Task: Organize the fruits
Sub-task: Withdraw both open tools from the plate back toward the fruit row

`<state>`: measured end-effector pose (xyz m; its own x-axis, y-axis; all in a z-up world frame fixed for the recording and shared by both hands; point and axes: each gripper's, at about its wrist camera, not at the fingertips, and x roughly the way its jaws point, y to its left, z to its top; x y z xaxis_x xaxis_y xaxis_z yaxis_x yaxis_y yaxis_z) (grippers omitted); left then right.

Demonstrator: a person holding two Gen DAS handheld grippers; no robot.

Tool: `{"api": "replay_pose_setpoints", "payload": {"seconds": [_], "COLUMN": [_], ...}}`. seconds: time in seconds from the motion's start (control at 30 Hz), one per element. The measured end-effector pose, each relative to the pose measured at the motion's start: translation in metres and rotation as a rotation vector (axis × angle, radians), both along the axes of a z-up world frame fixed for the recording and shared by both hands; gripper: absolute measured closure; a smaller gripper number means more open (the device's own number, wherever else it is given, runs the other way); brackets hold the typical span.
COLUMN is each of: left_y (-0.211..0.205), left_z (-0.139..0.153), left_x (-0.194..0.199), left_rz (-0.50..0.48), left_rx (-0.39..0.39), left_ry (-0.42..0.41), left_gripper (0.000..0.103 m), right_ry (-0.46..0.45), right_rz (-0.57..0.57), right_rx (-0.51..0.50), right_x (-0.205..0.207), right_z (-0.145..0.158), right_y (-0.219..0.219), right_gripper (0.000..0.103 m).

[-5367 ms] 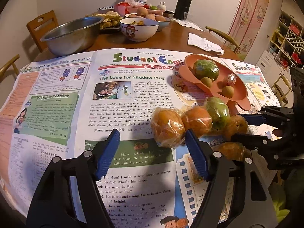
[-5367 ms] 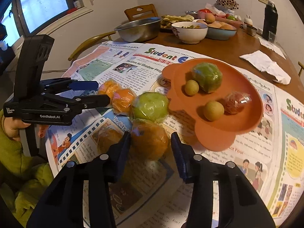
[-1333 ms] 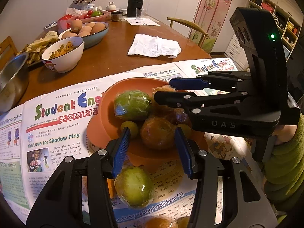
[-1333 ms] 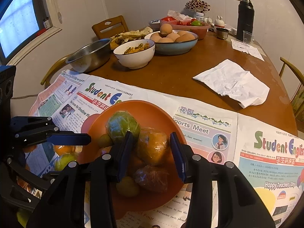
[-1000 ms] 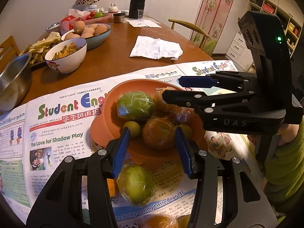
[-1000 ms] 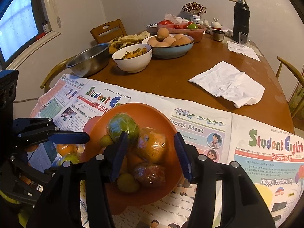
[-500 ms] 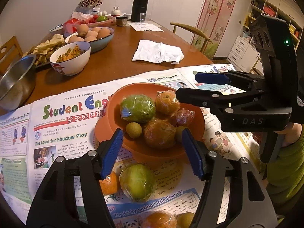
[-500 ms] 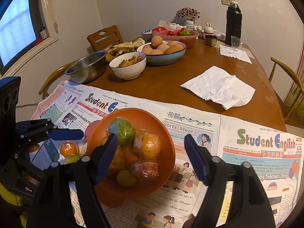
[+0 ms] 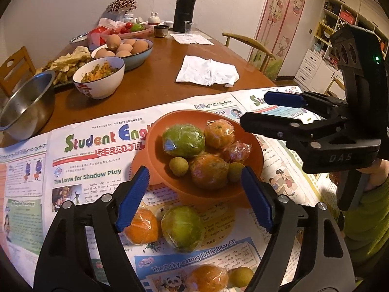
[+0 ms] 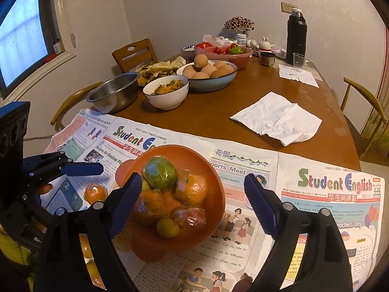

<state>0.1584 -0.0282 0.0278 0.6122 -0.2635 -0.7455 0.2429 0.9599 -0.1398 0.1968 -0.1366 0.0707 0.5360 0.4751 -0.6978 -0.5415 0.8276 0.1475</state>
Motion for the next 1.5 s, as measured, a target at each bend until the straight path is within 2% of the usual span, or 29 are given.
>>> {"api": "replay_pose_setpoints", "payload": {"seconds": [0.37,0.73,1.5], "left_y": [0.005,0.012,0.026], "left_z": [0.008,0.016,0.028], "left_x": [-0.008,-0.018,-0.043], "left_rz": [0.025,0.054,0.119], "left_rx": [-0.003,-0.009,0.014], "left_ry": [-0.020,-0.046,-0.089], "left_gripper": [0.019,0.010,0.010], "right_ry": [-0.030,-0.064,-0.113], "right_rz": [-0.019,-0.022,0.004], "right_rx": [0.019,0.047,0.039], "right_x": [-0.013,-0.033,-0.071], "right_z": [0.012,0.025,0.034], "right_y": [-0.009,-0.015,-0.012], "right_gripper": [0.011,0.006,0.005]}}
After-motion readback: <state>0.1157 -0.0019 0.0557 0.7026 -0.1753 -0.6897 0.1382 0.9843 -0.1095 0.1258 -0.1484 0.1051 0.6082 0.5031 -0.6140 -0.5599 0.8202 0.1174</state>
